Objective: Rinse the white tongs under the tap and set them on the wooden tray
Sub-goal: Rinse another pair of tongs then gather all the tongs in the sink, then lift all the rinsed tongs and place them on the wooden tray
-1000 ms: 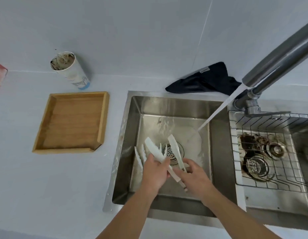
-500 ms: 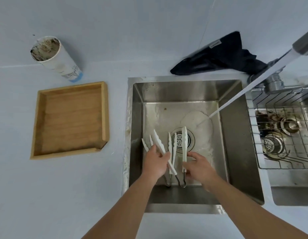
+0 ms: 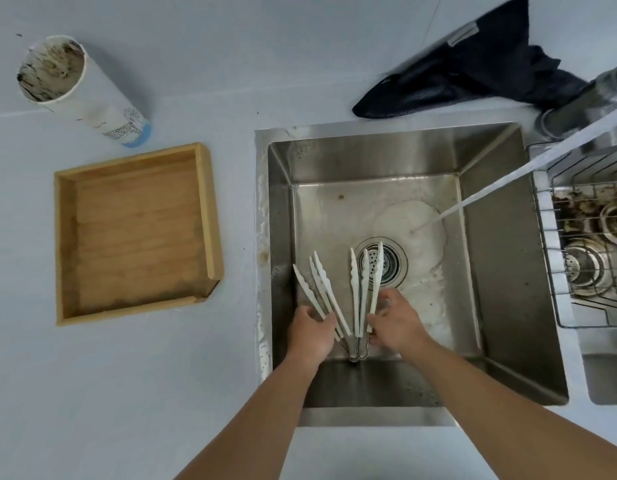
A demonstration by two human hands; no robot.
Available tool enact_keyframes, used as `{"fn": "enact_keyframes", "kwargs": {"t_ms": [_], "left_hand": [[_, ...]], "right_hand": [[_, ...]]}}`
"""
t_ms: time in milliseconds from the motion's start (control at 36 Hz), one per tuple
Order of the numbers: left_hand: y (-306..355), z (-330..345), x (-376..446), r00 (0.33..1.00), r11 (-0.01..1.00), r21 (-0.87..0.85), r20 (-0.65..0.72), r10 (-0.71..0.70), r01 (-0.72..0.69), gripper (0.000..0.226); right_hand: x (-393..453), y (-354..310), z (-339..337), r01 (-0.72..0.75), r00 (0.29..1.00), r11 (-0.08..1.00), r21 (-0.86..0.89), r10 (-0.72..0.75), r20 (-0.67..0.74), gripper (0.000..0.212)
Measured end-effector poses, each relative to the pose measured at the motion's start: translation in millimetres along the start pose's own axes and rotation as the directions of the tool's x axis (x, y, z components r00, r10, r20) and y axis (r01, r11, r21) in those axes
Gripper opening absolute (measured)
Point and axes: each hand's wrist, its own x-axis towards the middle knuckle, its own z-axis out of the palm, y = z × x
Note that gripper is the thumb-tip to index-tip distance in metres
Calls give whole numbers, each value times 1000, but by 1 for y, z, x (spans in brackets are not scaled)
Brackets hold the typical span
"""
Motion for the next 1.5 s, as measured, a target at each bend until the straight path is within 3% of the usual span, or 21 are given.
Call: {"fn": "enact_keyframes", "kwargs": {"t_ms": [111, 306, 500, 694, 972, 1222, 1500], "left_hand": [[3, 6, 6, 999, 999, -8, -27, -35, 35, 55], [15, 8, 7, 995, 993, 109, -87, 45, -35, 60], [21, 10, 14, 996, 995, 96, -86, 29, -20, 58], [27, 11, 19, 997, 997, 76, -78, 1, 5, 63], [27, 13, 16, 993, 999, 36, -111, -29, 34, 58], [36, 12, 7, 997, 1000, 31, -83, 2, 0, 59], [44, 9, -19, 985, 982, -88, -50, 165, -169, 58]], "right_hand": [[6, 2, 5, -11, 1000, 998, -69, 11, -3, 39], [17, 2, 7, 3, 1000, 988, -152, -2, 9, 34], [28, -4, 6, -26, 999, 988, -154, 30, 22, 38], [30, -12, 13, -41, 999, 963, -265, 42, -5, 62], [30, -20, 19, -88, 996, 945, -315, 77, -47, 47], [25, -23, 7, -54, 998, 966, -253, 44, -43, 45], [7, -26, -16, 19, 999, 998, -61, -20, -25, 35]]}}
